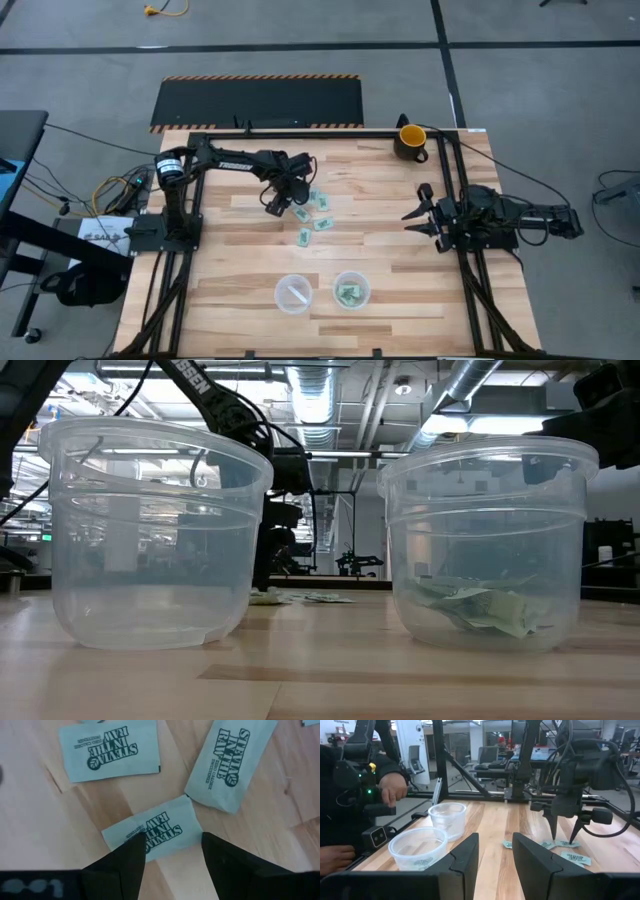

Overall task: Pick and place Stevia / Truvia into bins
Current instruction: Put the white stevia pack into the left transparent basket

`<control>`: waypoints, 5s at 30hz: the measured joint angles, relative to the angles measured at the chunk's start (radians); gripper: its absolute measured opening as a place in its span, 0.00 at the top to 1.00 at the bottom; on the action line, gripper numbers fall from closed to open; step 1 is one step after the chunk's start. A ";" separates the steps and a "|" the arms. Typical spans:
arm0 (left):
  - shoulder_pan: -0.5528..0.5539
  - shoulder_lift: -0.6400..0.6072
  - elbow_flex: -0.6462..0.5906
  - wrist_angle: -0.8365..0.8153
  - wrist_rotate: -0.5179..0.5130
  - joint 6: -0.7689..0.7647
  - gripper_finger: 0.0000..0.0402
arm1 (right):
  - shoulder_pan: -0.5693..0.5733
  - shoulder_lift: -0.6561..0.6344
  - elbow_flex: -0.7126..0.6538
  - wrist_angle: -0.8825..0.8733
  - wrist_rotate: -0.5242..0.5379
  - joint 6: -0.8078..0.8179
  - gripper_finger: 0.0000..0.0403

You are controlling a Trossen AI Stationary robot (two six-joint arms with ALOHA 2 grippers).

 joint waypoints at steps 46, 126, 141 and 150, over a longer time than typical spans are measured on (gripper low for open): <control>-0.009 -0.151 0.058 -0.148 -0.086 -0.047 1.00 | 0.000 0.000 0.000 0.000 0.000 0.000 0.72; -0.673 -0.293 0.017 0.137 0.392 -0.473 0.98 | 0.000 0.001 0.000 0.000 0.000 0.000 0.72; -0.673 -0.293 0.017 0.141 0.364 -0.477 0.81 | 0.000 0.001 0.000 0.000 0.000 0.000 0.72; -0.649 -0.295 0.106 0.007 0.196 -0.420 0.81 | 0.000 0.001 0.000 0.000 0.000 0.000 0.72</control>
